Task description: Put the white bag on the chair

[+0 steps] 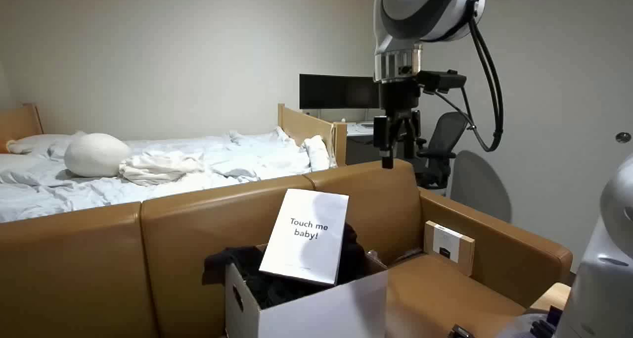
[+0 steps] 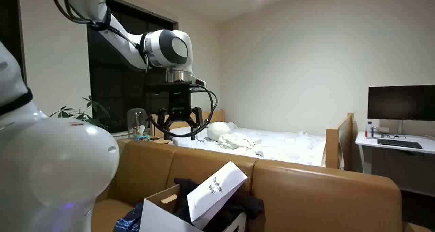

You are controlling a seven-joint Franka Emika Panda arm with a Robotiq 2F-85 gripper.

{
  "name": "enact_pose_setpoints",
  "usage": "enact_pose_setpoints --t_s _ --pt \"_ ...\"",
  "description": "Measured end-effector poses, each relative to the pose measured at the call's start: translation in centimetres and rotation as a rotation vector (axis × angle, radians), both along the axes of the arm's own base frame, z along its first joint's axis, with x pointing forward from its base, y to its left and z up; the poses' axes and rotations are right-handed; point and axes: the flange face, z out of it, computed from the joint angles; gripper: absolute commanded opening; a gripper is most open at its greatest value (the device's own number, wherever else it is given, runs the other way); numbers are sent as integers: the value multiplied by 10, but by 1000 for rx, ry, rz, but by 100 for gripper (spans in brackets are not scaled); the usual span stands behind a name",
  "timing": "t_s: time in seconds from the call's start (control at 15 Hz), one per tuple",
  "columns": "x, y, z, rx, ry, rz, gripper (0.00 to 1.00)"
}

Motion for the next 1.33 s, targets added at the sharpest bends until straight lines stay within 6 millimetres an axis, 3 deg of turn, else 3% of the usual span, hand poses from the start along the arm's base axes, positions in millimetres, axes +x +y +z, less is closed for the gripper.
enact_pose_setpoints --t_s 0.6,0.8,1.0,1.33 --pt "0 0 1 -1 -3 0 100" --pt "10 -8 13 -30 -13 3 100" --pt "42 -40 38 -81 -50 15 100" --pt "117 -126 66 -48 -48 150 100"
